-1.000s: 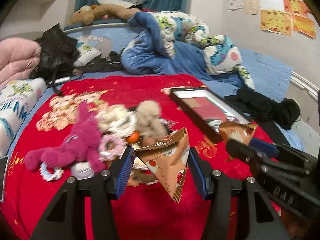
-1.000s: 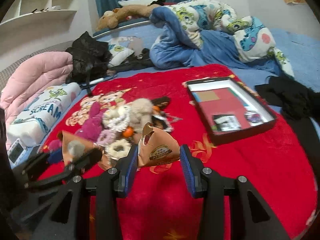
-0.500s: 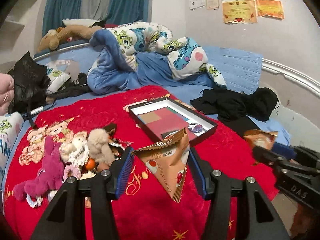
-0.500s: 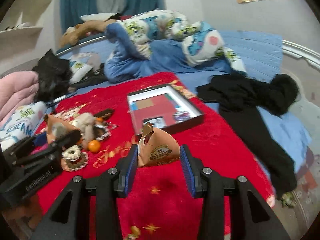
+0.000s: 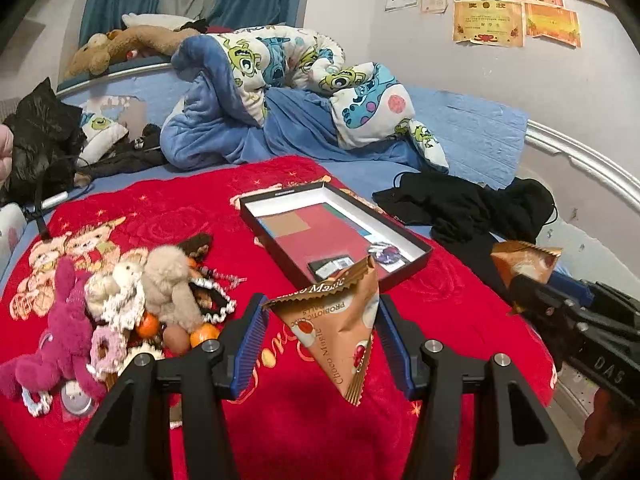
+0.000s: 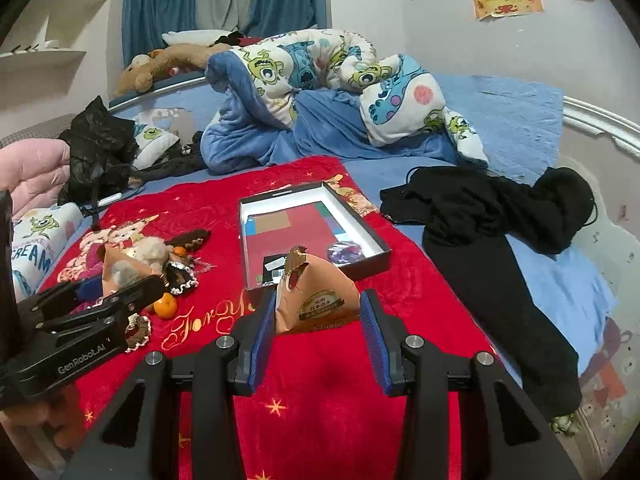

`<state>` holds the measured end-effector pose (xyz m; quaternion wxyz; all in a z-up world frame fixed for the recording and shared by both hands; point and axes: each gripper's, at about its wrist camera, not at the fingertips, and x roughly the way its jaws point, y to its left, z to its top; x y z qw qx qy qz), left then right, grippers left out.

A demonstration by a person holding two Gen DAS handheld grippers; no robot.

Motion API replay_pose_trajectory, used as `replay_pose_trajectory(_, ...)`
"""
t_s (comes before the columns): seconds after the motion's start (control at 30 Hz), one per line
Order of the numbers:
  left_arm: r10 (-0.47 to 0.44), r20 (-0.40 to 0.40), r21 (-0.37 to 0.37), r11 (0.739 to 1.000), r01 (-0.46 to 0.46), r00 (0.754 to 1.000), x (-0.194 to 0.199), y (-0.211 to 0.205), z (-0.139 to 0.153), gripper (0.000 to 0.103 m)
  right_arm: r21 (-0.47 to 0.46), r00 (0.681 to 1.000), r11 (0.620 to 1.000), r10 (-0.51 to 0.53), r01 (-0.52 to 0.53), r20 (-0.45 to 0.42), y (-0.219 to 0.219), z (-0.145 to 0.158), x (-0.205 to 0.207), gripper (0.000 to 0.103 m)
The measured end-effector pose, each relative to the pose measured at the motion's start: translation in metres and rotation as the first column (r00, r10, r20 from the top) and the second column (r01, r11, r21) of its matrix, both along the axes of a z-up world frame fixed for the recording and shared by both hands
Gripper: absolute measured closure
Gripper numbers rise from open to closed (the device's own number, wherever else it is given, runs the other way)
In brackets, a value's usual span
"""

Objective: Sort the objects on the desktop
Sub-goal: 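Carry both held snack packets toward the open red-lined box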

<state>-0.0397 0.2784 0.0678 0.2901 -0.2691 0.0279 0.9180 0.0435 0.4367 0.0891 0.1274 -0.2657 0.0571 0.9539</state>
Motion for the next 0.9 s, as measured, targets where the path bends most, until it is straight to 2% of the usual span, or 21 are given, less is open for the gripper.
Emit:
replay_pose_trajectory(0.2, 0.013, -0.016, -0.045, 0.999, -0.013, 1.000, -0.018, 0.019, 0.004, 0.047, -0.031, 1.000, 0.999, 0.026, -0.026, 0.005, 0.003, -0.007, -0.028, 0.063)
replay_pose_trajectory(0.33, 0.021, -0.005, -0.046, 0.999, -0.022, 1.000, -0.034, 0.026, 0.007, 0.047, -0.029, 0.999, 0.999, 0.040, -0.040, 0.001, 0.003, -0.007, -0.045, 0.063)
replay_pose_trajectory(0.57, 0.021, 0.033, -0.045, 0.999, -0.019, 0.999, -0.078, 0.051, 0.005, 0.047, -0.089, 0.998, 0.994, 0.059, -0.060, -0.010, 0.022, -0.004, -0.085, 0.063)
replay_pose_trajectory(0.77, 0.010, 0.068, -0.084, 0.996, -0.005, 0.998, -0.126, 0.084, -0.009, 0.047, -0.110, 1.000, 0.994, -0.015, 0.017, 0.026, 0.051, -0.017, -0.131, 0.063)
replay_pose_trajectory(0.9, 0.026, 0.093, -0.056, 0.998, -0.021, 0.995, -0.152, 0.094, -0.027, 0.047, -0.090, 0.998, 0.995, -0.038, 0.043, 0.048, 0.063, -0.031, -0.158, 0.063)
